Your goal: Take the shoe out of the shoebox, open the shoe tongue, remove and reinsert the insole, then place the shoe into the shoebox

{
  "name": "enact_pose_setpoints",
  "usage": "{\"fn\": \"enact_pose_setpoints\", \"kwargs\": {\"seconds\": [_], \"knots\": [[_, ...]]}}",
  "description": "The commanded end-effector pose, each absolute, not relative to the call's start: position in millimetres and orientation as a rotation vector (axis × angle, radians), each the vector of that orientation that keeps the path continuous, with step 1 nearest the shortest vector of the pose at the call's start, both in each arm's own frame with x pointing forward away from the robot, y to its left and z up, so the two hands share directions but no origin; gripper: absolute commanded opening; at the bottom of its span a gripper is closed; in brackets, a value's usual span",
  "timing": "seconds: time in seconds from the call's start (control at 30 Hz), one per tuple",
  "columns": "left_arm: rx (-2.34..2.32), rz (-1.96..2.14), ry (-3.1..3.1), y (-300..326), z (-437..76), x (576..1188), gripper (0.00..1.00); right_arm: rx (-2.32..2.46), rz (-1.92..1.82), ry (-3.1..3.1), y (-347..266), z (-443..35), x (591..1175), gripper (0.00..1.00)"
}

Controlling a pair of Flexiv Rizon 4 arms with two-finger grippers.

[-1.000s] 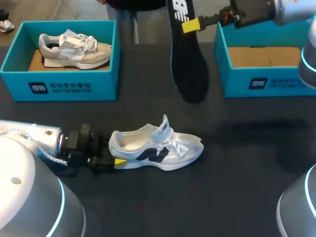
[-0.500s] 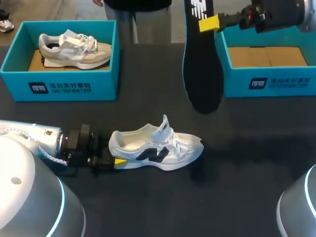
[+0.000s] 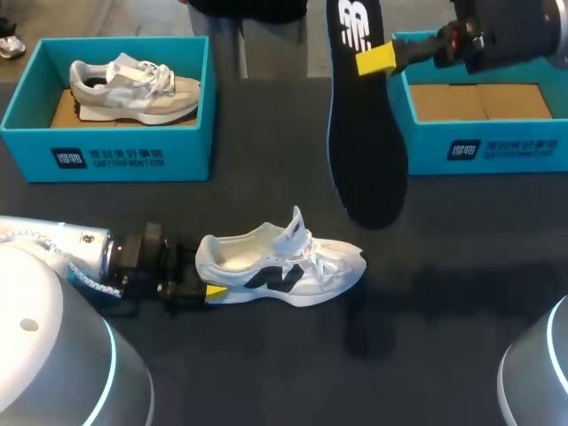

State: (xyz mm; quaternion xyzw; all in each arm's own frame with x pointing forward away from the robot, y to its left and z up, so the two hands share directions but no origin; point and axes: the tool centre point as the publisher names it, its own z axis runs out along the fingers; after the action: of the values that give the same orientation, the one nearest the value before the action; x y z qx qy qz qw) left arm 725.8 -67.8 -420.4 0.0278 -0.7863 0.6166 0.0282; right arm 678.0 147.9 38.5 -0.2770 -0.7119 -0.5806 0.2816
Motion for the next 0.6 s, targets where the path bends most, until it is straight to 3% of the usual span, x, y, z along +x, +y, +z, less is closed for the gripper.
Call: {"fn": "enact_pose_setpoints", "kwargs": {"seconds": [0.03,0.6], "knots": [[0.088,1.905,-2.429,-69,-424,727,0.0,-0.763,-1.569,-1.907,146,38,662,0.0],[0.088,1.905,-2.429,-69,-424,727,0.0,-0.817,-1.554,-1.899,131,40,644,0.0]]}}
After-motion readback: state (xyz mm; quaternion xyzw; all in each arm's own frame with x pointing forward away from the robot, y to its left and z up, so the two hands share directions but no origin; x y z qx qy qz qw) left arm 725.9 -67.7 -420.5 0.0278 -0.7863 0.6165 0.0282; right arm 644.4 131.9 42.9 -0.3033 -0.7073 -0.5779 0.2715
